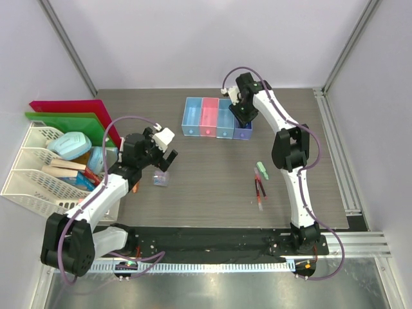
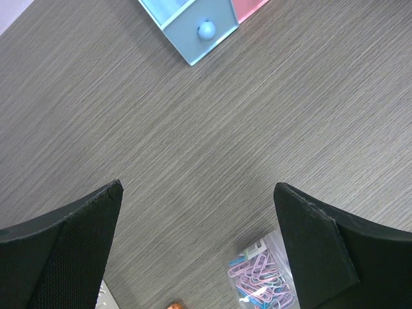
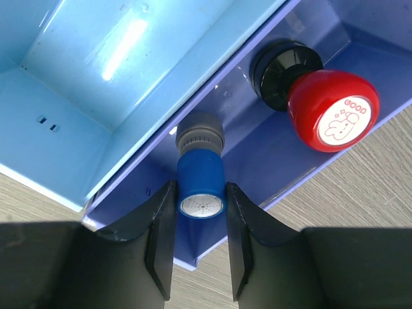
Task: Sort the stationery into containers
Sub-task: Place the stationery in the storage box, then pick up the stationery from the center of the board.
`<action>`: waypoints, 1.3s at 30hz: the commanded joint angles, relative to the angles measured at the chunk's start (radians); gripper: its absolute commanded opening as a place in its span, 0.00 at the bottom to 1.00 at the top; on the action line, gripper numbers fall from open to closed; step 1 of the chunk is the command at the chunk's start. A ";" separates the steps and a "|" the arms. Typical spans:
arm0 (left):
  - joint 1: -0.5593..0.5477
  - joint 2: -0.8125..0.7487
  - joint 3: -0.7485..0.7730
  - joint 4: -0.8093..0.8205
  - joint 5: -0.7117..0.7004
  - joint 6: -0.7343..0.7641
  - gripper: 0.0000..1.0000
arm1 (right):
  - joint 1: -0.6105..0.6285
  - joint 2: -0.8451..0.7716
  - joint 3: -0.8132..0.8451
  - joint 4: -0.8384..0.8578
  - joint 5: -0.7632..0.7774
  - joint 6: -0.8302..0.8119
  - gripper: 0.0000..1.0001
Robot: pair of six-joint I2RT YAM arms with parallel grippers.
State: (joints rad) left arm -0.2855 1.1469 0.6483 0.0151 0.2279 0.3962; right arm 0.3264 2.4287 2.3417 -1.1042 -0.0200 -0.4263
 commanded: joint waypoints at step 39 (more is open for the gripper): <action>0.158 0.074 0.106 -0.413 0.263 0.671 1.00 | 0.013 -0.902 -0.812 0.194 -0.139 0.034 0.75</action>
State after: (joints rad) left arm -0.1650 1.1862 0.6495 -0.2092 0.3798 0.8394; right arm 0.3367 1.5608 1.6482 -0.9627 -0.1520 -0.3813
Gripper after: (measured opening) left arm 0.996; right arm 0.753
